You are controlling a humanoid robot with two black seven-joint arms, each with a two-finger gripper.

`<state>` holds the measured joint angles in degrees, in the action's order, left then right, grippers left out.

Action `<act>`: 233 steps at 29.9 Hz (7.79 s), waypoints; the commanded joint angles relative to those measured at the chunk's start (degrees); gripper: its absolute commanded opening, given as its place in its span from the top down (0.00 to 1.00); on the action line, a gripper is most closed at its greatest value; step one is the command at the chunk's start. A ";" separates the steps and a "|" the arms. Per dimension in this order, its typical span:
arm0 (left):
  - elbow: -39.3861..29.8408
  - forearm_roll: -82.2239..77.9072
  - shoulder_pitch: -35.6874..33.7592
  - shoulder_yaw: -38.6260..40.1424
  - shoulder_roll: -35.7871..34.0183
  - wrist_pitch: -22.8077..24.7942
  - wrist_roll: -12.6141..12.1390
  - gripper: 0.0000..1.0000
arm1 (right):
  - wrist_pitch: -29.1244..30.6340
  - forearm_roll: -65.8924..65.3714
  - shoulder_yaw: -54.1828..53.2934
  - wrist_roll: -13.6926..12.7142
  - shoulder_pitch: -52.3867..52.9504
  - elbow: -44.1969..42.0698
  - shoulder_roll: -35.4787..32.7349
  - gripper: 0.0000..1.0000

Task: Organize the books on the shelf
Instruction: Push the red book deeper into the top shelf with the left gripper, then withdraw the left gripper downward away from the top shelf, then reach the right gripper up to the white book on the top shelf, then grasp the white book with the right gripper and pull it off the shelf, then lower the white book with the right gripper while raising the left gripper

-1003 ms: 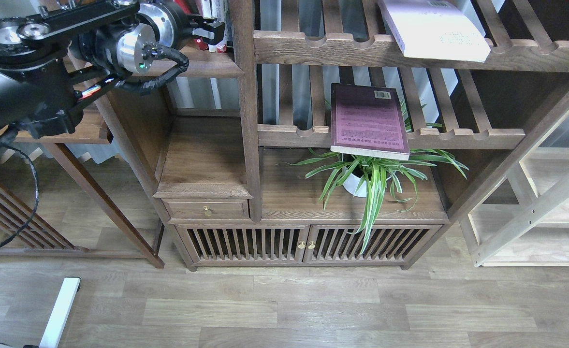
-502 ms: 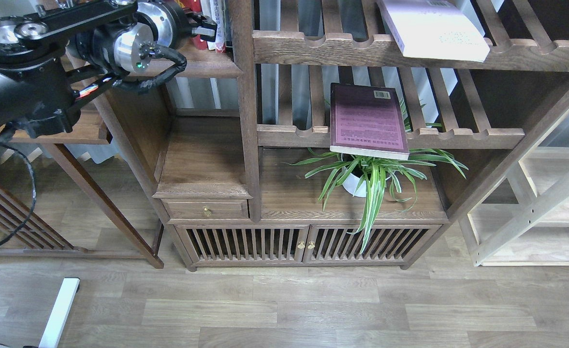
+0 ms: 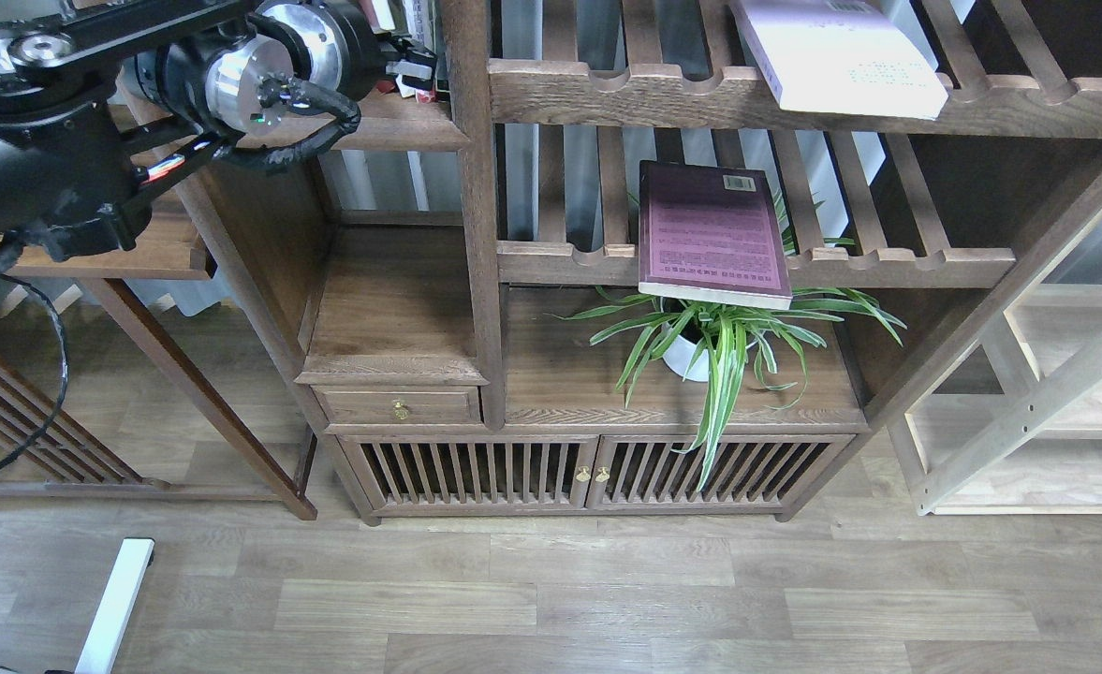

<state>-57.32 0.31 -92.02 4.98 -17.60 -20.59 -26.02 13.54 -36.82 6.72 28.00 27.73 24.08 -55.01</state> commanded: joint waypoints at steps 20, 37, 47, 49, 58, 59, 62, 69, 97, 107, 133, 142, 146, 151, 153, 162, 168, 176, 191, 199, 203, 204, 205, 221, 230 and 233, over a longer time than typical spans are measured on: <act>-20.80 1.97 -0.79 -3.13 -15.35 0.12 -1.31 0.99 | 0.00 0.35 0.23 0.00 -0.65 0.00 -0.10 0.00; -34.53 -5.58 20.29 -4.98 -24.76 5.21 0.36 0.78 | 0.00 2.28 -0.30 0.00 -3.56 -1.23 -1.76 0.00; -33.91 -18.67 42.43 -4.19 -25.73 7.14 7.03 0.38 | 0.00 2.72 -2.05 0.00 -1.10 0.26 -4.05 0.00; -33.12 -21.22 47.09 -3.75 -25.73 7.23 8.44 0.24 | 0.00 2.72 -3.81 0.00 -0.83 1.57 -4.66 0.00; -25.75 -22.99 59.32 -2.96 -24.41 7.06 15.91 0.15 | -3.24 2.46 -5.84 0.00 6.10 7.02 -5.72 0.00; -25.04 -22.99 60.03 -2.87 -23.80 6.89 16.53 0.14 | -3.86 2.28 -5.84 0.00 6.81 7.73 -5.72 0.00; -21.53 -23.08 63.01 -2.79 -20.38 6.53 18.28 0.13 | -6.93 1.84 -5.75 0.00 9.79 11.06 -6.33 0.00; -13.09 -23.08 69.43 -2.96 -16.86 6.53 23.73 0.13 | -15.46 -0.17 -5.84 0.00 15.95 20.82 -11.69 0.00; -5.88 -23.08 74.18 -2.87 -8.41 3.02 27.34 0.13 | -34.98 -24.52 -6.10 0.00 33.17 44.65 -16.19 0.01; -5.00 -22.99 73.74 -2.87 -8.32 2.58 27.34 0.13 | -34.10 -28.74 -4.87 0.00 36.96 44.91 -9.33 0.00; -3.15 -22.90 73.39 -2.79 -6.74 2.23 27.25 0.13 | -28.30 -31.90 -4.69 -1.01 43.64 38.06 0.52 0.21; -3.06 -22.90 73.57 -2.79 -6.83 2.23 27.34 0.13 | -27.16 -33.75 -4.61 -1.63 44.87 36.56 2.01 0.56; -2.97 -22.99 73.66 -2.79 -6.74 2.14 27.43 0.13 | -26.28 -33.58 -5.04 -2.25 45.31 36.56 1.75 0.58; -2.71 -22.99 73.66 -2.79 -6.48 2.14 27.43 0.13 | -25.76 -33.23 -4.96 -1.90 45.22 36.56 1.40 0.88; -2.45 -22.90 73.57 -2.79 -6.48 2.14 27.43 0.13 | -24.27 -32.96 -5.48 -1.64 45.22 36.65 0.87 0.95; -2.09 -22.90 73.57 -2.79 -6.39 2.23 27.43 0.13 | -20.30 -29.01 -7.77 0.00 45.31 38.32 -3.26 1.00; -1.57 -22.90 73.39 -2.79 -5.86 2.31 27.43 0.13 | -18.99 -24.97 -8.91 0.00 45.22 38.84 -6.68 1.00; -1.48 -22.90 73.30 -2.79 -5.78 2.31 27.43 0.13 | -17.93 -21.01 -9.26 0.00 44.70 38.93 -11.78 1.00; -1.48 -22.99 73.22 -2.79 -5.78 2.31 27.43 0.13 | -10.29 -16.35 -10.05 0.00 44.61 44.20 -21.80 1.00; -1.30 -22.99 71.90 -2.79 -5.78 2.40 27.17 0.13 | -5.45 -15.47 -10.14 0.00 44.61 45.26 -28.39 1.00; -0.07 -22.90 71.72 -2.79 -4.99 2.66 27.17 0.12 | -4.22 -14.07 -10.14 0.00 44.70 45.26 -32.43 1.00; 0.28 -22.90 71.63 -2.79 -4.72 2.66 27.17 0.12 | -3.87 -13.80 -10.14 0.00 44.70 45.26 -33.40 1.00; 0.54 -22.90 71.55 -2.79 -4.55 2.75 27.17 0.12 | -3.52 -13.54 -10.14 0.00 44.61 45.26 -34.62 1.00; 0.72 -22.90 70.23 -2.87 -3.84 2.84 27.17 0.12 | 6.76 -12.57 -6.90 0.00 44.61 45.26 -44.13 1.00; 0.63 -22.73 67.24 -2.87 -3.40 3.02 27.25 0.05 | 13.26 -18.90 -0.92 0.00 44.52 45.35 -44.13 1.00; 0.63 -22.73 65.31 -2.79 -3.32 3.10 27.34 0.04 | 14.46 -20.39 1.36 0.00 44.43 45.44 -43.60 1.00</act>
<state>-56.68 -22.41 -25.17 2.10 -21.02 -17.57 1.24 26.84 -55.86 6.03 28.01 72.26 69.46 -99.11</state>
